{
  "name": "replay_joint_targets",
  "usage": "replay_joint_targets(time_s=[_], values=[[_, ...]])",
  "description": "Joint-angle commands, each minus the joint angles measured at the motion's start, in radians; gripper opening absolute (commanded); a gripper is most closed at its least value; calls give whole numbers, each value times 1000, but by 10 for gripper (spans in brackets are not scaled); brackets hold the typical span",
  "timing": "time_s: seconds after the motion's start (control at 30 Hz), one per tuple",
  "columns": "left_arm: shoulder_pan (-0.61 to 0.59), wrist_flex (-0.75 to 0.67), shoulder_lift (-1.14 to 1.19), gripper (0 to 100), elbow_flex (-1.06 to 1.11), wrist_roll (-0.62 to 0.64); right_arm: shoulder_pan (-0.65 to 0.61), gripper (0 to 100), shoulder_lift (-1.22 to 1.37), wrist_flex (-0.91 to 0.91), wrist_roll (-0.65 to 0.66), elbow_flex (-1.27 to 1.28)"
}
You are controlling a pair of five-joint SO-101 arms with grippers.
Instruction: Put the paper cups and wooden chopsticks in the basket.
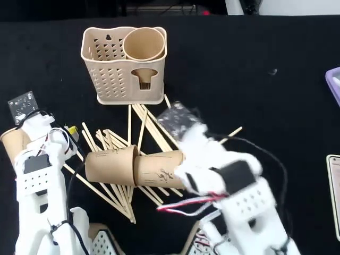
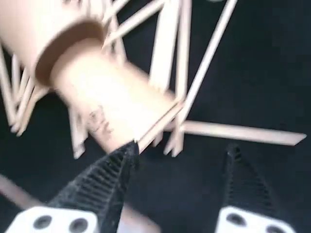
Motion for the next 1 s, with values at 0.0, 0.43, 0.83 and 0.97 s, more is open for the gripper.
replay_joint_targets(time_s=[0.0,0.43,0.83,0.97], values=[[13,-14,-18,224,-5,6,-52,287,107,11,-92,-53],[13,-17,-20,224,-5,6,-57,178,295,-3,-97,-93],[13,-15,-20,224,-5,6,-216,129,295,-41,-80,-71],[13,-14,-20,224,-5,6,-164,6,295,-68,3,-94]])
